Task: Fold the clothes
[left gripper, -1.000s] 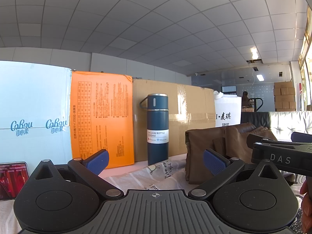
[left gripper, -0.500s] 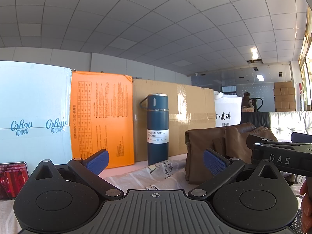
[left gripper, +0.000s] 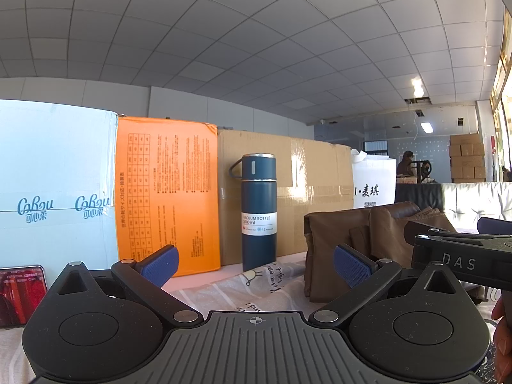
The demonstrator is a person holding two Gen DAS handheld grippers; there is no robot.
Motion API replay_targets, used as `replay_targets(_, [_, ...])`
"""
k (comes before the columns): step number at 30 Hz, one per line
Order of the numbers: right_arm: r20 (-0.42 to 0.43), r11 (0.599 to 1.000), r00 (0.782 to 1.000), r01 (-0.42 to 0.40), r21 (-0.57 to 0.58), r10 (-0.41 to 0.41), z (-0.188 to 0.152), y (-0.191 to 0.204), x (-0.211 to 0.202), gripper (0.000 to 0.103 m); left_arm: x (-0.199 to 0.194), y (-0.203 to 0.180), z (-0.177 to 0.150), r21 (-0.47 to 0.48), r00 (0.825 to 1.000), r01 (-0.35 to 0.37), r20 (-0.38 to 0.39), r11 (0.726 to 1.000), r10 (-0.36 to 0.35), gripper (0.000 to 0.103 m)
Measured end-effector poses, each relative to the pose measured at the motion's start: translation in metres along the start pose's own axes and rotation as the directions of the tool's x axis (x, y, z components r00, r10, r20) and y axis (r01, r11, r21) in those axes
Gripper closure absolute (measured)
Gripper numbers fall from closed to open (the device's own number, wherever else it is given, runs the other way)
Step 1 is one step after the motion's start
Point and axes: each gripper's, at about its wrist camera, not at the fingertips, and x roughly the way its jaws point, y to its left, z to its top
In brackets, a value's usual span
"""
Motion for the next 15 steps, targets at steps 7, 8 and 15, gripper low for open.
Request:
replay_targets(7, [0.002,1.000,1.000,-0.001,0.001,0.001,0.0003,0.0003,0.0004,0.000,-0.0011,0.0001,-0.0003,-0.001,1.000,-0.001,-0.001,1.000,0.001,0.000])
replay_targets(8, [0.002,1.000,1.000,-0.001,0.001,0.001,0.0003,0.0003,0.0005,0.000,-0.0009,0.0003,-0.0003,-0.003,1.000,-0.001,-0.001,1.000,0.001,0.000])
replay_targets(15, [0.002,1.000,1.000,-0.001,0.001,0.001,0.0003,0.0002,0.0003,0.000,0.0008,0.0023,-0.0005,-0.016,1.000,-0.003,-0.009,1.000,0.003,0.000])
